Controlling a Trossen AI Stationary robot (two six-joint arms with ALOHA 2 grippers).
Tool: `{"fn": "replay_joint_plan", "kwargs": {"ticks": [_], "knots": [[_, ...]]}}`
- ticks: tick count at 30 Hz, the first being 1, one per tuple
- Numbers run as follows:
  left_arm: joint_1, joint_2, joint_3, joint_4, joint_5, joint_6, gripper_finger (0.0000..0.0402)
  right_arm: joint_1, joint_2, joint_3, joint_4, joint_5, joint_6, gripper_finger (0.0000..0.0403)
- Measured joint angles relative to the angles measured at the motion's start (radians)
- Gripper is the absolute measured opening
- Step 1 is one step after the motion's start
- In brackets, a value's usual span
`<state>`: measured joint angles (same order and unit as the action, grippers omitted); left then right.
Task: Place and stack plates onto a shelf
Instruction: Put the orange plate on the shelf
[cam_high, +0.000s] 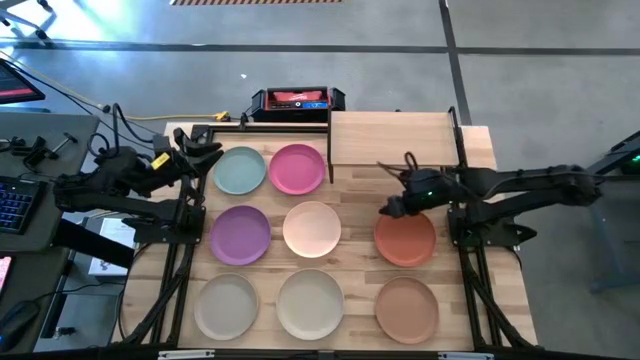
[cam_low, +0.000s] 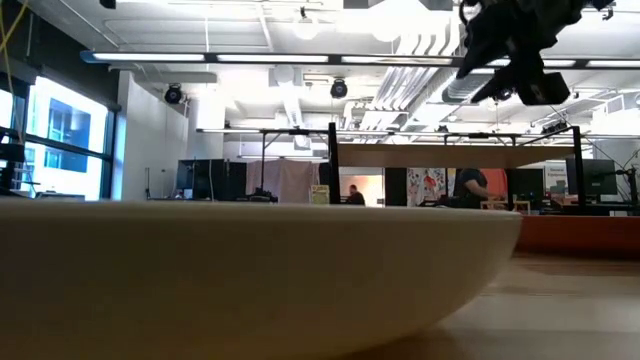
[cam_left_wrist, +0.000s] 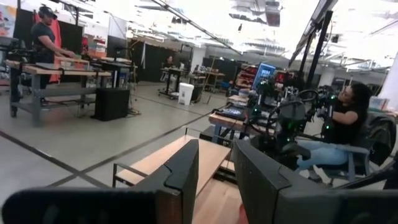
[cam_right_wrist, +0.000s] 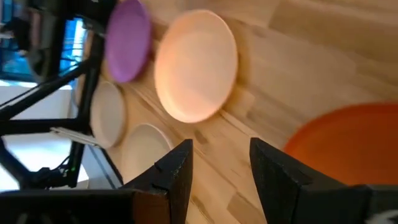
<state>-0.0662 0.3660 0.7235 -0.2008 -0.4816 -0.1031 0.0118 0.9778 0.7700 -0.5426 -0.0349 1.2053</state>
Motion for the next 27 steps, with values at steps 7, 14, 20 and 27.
{"fn": "replay_joint_plan", "kwargs": {"ticks": [7, 14, 20, 27], "knots": [[0.0, 0.0, 0.0, -0.041, 0.0, 0.001, 0.009, 0.068, 0.111, 0.0, 0.007, -0.022, 0.128, 0.0142], [0.0, 0.0, 0.0, -0.097, -0.003, 0.002, 0.009, 0.149, 0.186, 0.0, -0.009, -0.028, 0.279, 0.0142], [0.0, 0.0, 0.0, -0.135, -0.003, 0.002, 0.009, 0.237, 0.228, 0.0, -0.061, -0.029, 0.43, 0.0142], [0.0, 0.0, 0.0, -0.165, -0.003, 0.002, 0.009, 0.323, 0.275, 0.001, -0.051, -0.029, 0.5, 0.0142]]}}
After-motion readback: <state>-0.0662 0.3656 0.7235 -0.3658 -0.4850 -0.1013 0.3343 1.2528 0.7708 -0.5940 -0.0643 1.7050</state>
